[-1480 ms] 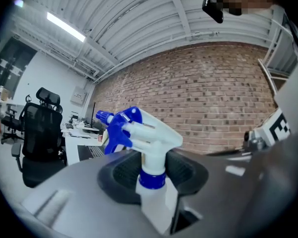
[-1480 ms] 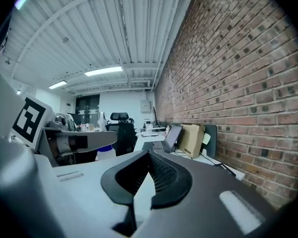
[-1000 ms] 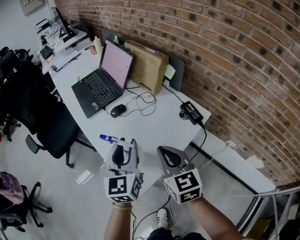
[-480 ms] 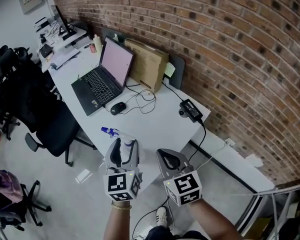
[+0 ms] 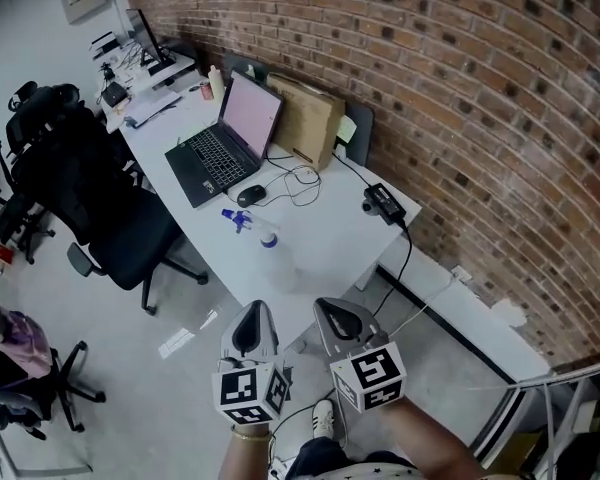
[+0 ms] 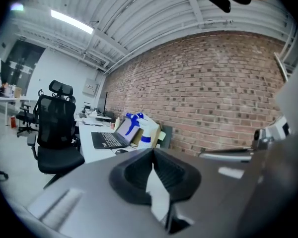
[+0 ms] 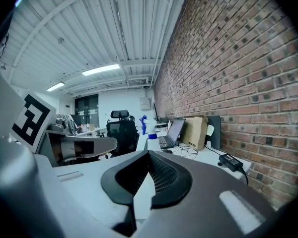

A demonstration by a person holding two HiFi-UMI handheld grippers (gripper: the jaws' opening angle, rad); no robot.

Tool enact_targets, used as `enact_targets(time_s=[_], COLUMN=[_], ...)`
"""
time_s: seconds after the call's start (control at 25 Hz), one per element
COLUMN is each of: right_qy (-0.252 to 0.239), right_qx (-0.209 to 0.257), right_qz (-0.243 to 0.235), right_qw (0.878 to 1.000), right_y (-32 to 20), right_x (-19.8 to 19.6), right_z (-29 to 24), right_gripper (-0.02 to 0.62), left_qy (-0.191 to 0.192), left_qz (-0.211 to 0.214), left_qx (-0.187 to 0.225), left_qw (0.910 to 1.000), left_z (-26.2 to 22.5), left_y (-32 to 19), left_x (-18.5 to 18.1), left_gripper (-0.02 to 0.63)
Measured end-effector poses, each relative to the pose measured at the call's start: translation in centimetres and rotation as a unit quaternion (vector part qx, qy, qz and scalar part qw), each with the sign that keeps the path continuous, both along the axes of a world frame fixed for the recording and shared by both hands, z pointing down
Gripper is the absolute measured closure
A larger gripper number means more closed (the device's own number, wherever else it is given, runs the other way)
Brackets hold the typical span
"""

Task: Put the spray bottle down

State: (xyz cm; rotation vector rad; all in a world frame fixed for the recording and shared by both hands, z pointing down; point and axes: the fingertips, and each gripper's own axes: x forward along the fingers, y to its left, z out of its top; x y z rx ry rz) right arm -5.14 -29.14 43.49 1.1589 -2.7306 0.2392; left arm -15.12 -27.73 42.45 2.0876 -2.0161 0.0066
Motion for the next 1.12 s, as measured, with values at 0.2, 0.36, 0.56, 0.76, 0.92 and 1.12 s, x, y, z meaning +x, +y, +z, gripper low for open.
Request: enact_targets(time_s=[0.2, 0.36, 0.56, 0.76, 0.92, 1.12], right_qy=[-0.002, -0.001, -0.001, 0.000, 0.002, 0.004], right_qx=[0.001, 0.007, 0.016, 0.023, 0.026, 0.028], right_qz=[-0.008, -0.009, -0.009, -0.007, -0.006, -0.004], right_qw=[1.000, 1.000, 1.000, 1.000, 1.000, 1.000], right_y=[4.4, 7.2, 9.9, 11.9, 12.8, 13.2], right_x=[0.5, 0.8, 1.3, 1.9, 2.3, 2.5], right_z=[-0.6, -1.2, -2.1, -2.8, -2.7, -2.8], right_gripper=[0.597, 0.597, 0.597, 0.597, 0.597, 0.597], left_qy=[0.012, 0.008, -0.002, -0.006, -0.009, -0.014], left_qz=[-0.011, -0.016, -0.016, -0.012, -0.009, -0.005], left_qx=[-0.011, -0.011, -0.006, -0.005, -0.006, -0.014], left_qw=[0.9998, 0.9998, 0.9998, 0.9999, 0.9999, 0.9998], left_z=[-0.1, -0.7, -1.4, -1.8, -1.7, -1.4], left_y=[5.4, 8.5, 11.2, 13.1, 13.8, 14.1], left_x=[0.7, 1.1, 1.7, 2.3, 2.8, 3.0], left_gripper=[0.598, 0.598, 0.598, 0.598, 0.598, 0.598])
